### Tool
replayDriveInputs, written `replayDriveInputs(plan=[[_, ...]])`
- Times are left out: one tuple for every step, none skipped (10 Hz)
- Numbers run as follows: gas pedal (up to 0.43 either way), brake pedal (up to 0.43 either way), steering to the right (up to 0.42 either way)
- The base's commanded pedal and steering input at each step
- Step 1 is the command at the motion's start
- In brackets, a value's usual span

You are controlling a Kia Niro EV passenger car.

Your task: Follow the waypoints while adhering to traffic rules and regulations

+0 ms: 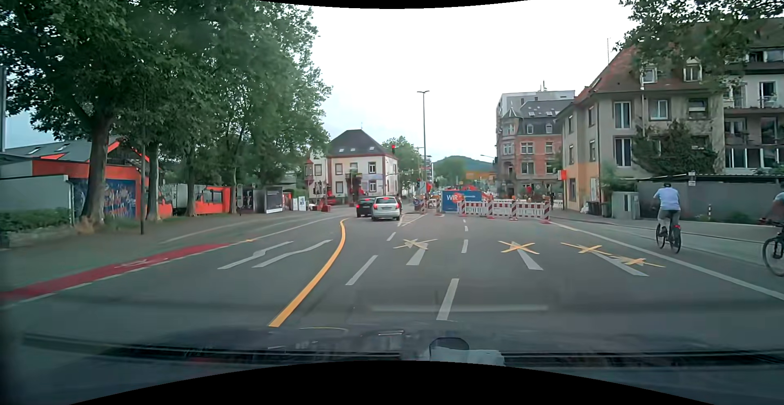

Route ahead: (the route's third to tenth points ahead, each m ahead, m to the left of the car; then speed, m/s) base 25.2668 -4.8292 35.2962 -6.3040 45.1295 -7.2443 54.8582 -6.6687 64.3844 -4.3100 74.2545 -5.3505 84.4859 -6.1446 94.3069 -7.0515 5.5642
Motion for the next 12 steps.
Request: replayDriveInputs(plan=[[0.0, 0.128, -0.044], [0.0, 0.14, -0.044], [0.0, 0.14, -0.044], [0.0, 0.146, -0.044], [0.0, 0.152, -0.044], [0.0, 0.159, -0.044], [0.0, 0.165, -0.044], [0.0, 0.183, -0.046], [0.0, 0.201, -0.047], [0.0, 0.207, -0.048], [0.0, 0.213, -0.048], [0.0, 0.22, -0.048]])
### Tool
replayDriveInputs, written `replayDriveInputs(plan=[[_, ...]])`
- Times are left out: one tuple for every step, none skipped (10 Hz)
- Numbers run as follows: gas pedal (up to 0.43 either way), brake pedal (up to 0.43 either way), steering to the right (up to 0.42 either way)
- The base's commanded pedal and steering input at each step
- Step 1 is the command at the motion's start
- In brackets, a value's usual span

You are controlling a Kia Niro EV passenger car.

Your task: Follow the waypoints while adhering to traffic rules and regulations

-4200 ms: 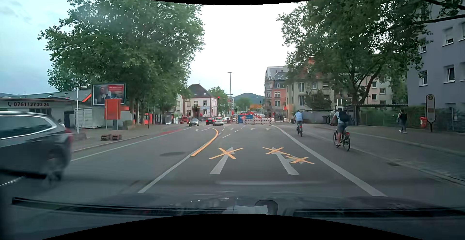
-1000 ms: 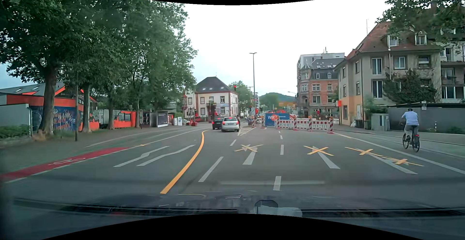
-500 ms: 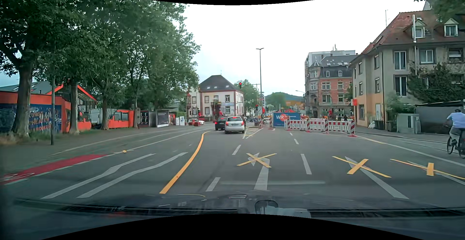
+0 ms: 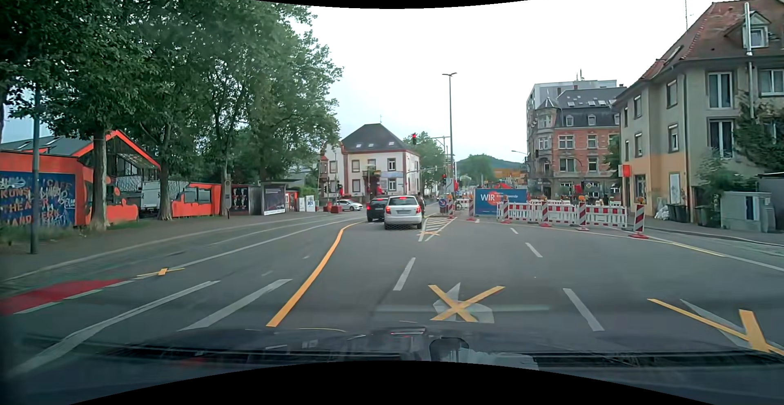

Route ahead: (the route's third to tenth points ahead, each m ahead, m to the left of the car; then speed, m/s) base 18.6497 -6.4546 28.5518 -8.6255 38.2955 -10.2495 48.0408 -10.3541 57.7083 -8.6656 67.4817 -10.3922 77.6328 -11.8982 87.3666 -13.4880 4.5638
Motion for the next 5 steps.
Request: replayDriveInputs(plan=[[0.0, 0.22, -0.048], [0.0, 0.22, -0.048], [0.0, 0.226, -0.047], [0.0, 0.226, -0.046], [0.0, 0.226, -0.043]])
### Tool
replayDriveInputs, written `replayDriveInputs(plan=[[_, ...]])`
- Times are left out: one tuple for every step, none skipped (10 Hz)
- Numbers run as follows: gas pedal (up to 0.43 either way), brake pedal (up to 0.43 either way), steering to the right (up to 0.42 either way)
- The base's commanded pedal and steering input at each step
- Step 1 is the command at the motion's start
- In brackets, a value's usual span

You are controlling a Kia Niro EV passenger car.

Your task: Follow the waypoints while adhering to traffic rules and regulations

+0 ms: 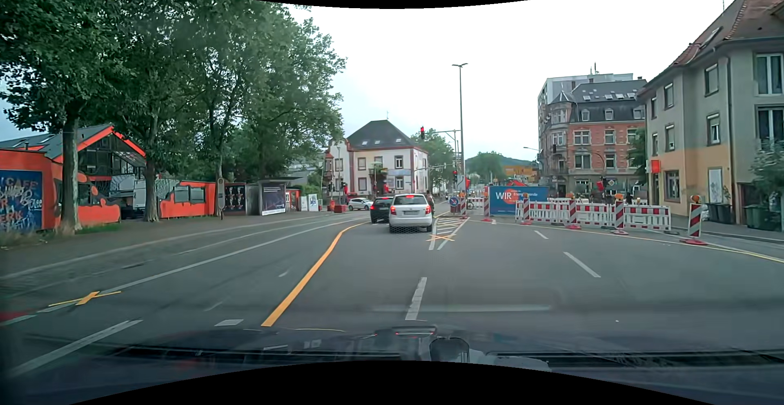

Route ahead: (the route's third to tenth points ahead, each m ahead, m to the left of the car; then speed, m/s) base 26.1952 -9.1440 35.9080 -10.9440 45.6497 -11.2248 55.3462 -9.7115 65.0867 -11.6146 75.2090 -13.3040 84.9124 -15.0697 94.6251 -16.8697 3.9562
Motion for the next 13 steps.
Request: replayDriveInputs(plan=[[0.0, 0.226, -0.039], [0.0, 0.226, -0.038], [0.0, 0.226, -0.037], [0.0, 0.226, -0.038], [0.0, 0.226, -0.037], [0.0, 0.226, -0.038], [0.0, 0.22, -0.038], [0.0, 0.22, -0.038], [0.0, 0.213, -0.038], [0.0, 0.201, -0.037], [0.0, 0.195, -0.037], [0.0, 0.189, -0.037], [0.0, 0.171, -0.037]])
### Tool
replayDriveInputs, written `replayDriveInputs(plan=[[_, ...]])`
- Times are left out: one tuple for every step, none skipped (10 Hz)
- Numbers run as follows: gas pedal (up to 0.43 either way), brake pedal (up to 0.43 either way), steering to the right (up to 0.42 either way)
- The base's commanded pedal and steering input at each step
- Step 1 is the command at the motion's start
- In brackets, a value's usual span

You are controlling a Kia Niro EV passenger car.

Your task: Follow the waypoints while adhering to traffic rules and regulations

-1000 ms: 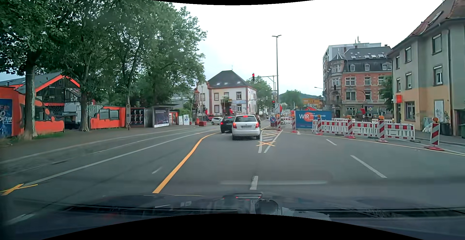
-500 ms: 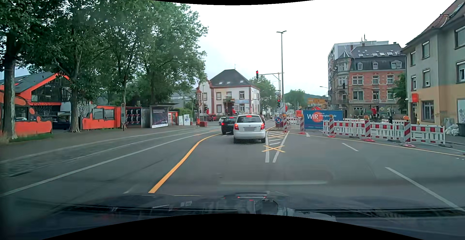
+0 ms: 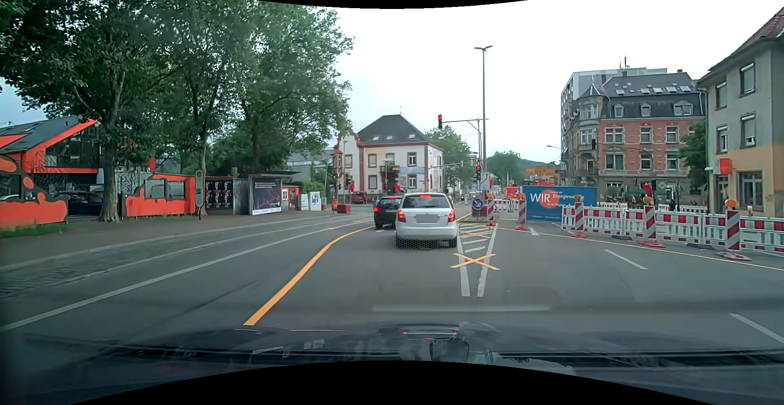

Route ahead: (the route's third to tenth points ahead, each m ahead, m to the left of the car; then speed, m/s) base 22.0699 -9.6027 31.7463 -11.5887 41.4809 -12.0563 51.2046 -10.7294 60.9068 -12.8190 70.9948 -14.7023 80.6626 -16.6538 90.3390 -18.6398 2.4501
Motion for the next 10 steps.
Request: replayDriveInputs(plan=[[0.0, 0.159, -0.037], [0.0, 0.14, -0.037], [0.0, 0.134, -0.037], [0.0, 0.134, -0.037], [0.0, 0.134, -0.037], [0.0, 0.14, -0.037], [0.0, 0.146, -0.037], [0.0, 0.152, -0.037], [0.0, 0.152, -0.037], [0.0, 0.152, -0.037]])
